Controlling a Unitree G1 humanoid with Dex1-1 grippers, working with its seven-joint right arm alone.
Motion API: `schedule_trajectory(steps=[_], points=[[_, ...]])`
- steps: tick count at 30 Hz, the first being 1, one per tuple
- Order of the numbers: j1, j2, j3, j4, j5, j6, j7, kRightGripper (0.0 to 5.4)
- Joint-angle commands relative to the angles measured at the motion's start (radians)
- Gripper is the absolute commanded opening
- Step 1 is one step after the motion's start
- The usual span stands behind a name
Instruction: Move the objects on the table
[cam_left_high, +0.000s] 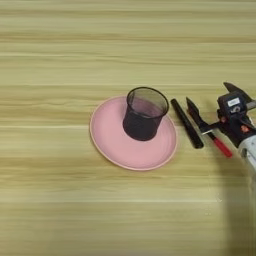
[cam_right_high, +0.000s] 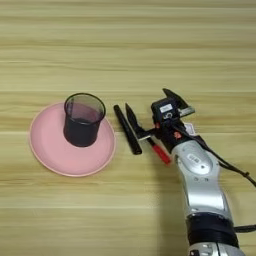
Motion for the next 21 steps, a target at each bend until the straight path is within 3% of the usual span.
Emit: schedule_trajectory(steps=[1, 6, 16, 21], points=[[0.004, -0.064, -0.051, -0.04, 0.058, -0.021, 0.032, 5.38], [0.061, -0.082, -0.099, -0.024, 0.115, -0.038, 0.092, 5.38], [0.145, -0.095, -0.162, -0.052, 0.207, 0.025, 0.174, 5.38], [0.177, -0.1, -0.175, -0.062, 0.221, 0.053, 0.204, 5.38]])
